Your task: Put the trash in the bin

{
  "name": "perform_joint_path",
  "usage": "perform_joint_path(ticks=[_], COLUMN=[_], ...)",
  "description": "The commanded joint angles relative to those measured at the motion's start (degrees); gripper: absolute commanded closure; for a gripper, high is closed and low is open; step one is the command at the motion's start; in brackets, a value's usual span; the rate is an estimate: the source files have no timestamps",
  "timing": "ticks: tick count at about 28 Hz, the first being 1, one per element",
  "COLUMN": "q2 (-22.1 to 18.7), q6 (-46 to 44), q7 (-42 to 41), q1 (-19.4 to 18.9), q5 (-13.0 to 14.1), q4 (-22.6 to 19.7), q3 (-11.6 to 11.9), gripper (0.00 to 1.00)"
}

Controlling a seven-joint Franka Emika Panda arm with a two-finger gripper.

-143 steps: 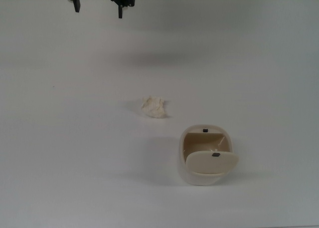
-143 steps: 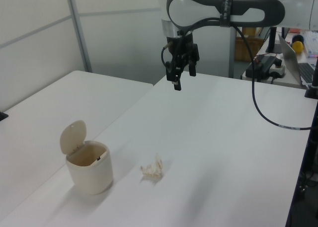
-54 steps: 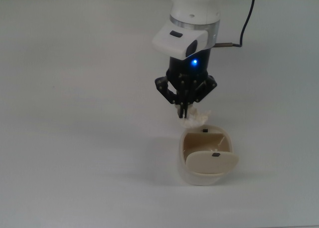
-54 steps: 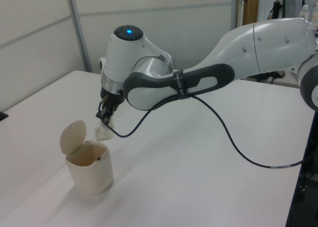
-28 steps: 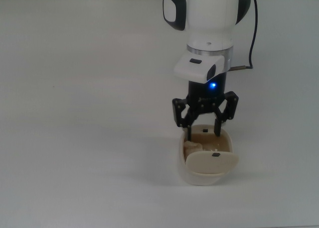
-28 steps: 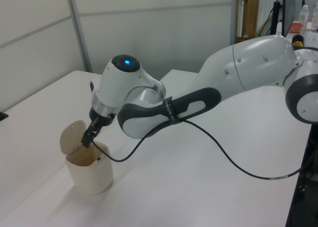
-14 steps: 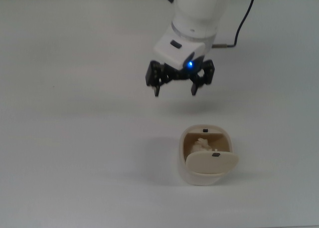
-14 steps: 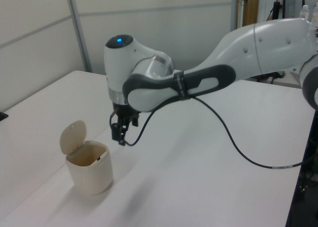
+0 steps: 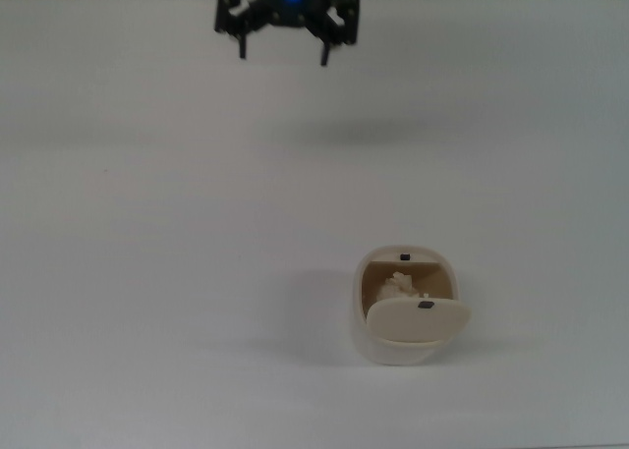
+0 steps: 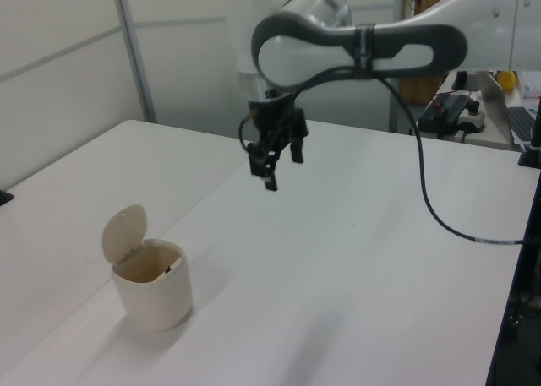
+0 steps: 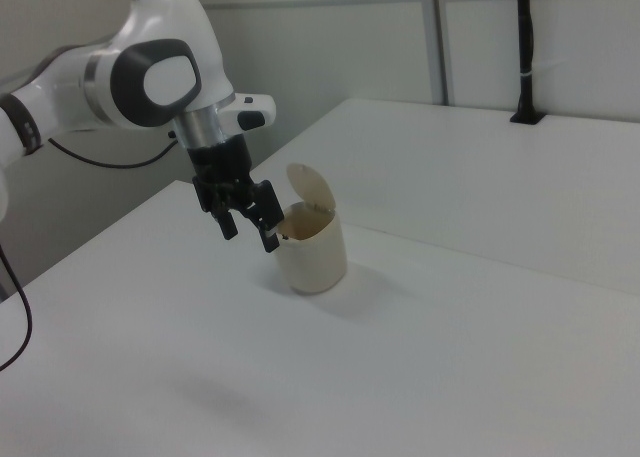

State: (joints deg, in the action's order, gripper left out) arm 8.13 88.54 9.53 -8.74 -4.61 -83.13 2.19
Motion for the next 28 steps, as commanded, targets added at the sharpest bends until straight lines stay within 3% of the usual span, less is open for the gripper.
perform_joint_path(ticks=[1, 19, 28], q2=[-2.7, -3.4, -3.7], q6=[-1.0, 1.3, 2.4], q7=[-0.4, -0.7, -1.3], q1=[2.5, 7.2, 7.2], q5=[1.4, 2.0, 3.1], q4=[-2.1, -1.7, -1.7], q3=[0.4, 1.1, 0.7], gripper=[0.00, 0.00, 0.00])
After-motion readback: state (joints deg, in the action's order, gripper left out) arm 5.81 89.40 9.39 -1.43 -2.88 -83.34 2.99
